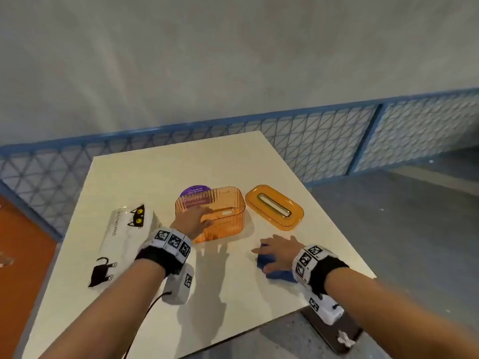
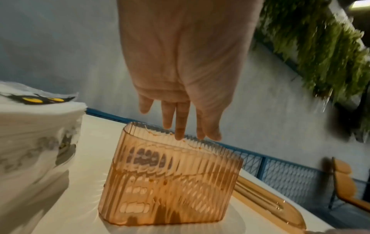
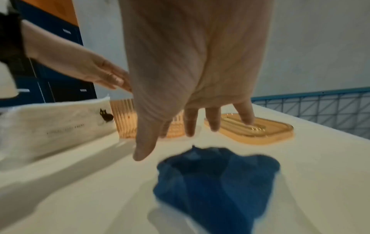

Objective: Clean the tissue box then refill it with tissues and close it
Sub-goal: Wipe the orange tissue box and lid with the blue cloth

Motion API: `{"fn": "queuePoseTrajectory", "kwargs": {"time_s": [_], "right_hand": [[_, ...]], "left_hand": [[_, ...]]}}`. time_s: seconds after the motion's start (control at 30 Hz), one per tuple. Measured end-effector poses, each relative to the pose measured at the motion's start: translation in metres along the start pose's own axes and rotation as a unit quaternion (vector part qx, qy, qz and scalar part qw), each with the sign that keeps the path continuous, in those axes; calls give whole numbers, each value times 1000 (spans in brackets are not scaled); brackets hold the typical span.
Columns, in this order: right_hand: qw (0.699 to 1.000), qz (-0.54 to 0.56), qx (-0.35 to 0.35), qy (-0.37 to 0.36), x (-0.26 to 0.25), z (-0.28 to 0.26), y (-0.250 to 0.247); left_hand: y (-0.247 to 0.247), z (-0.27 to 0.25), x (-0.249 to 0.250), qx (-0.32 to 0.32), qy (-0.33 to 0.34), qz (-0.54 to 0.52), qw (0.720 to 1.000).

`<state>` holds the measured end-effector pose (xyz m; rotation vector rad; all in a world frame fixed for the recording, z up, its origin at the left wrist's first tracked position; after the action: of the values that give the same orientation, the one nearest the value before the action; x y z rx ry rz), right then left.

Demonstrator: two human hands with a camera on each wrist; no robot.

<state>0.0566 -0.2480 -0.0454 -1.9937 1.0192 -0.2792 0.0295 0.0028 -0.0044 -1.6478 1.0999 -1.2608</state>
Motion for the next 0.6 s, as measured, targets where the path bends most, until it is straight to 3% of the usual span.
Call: {"fn": "queuePoseTrajectory", "kwargs": {"time_s": [0.13, 0.37, 0.5, 0.6], "right_hand": [[997, -71, -17, 41, 7, -7, 29], [998, -23, 14, 57, 13, 3, 47], [996, -23, 54, 71, 11, 5, 47], [987, -38, 138, 69, 10, 9, 43]], "left_hand": [[5, 11, 15, -86, -22, -19, 996], [17, 27, 14, -127, -18, -2, 992], [22, 29, 13, -131, -8, -31, 991], [18, 25, 11, -120, -6, -56, 991]]}}
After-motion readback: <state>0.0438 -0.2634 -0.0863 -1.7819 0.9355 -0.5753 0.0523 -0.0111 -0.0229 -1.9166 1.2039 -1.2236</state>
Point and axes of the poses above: each hand's wrist, its own z-axis towards the middle knuckle, its own y-axis out of the palm, x = y × z, the point moved 3 cm from there along z, towards the middle knuckle, and after that the axes turned 4 degrees about -x, right-handed, at the moved point
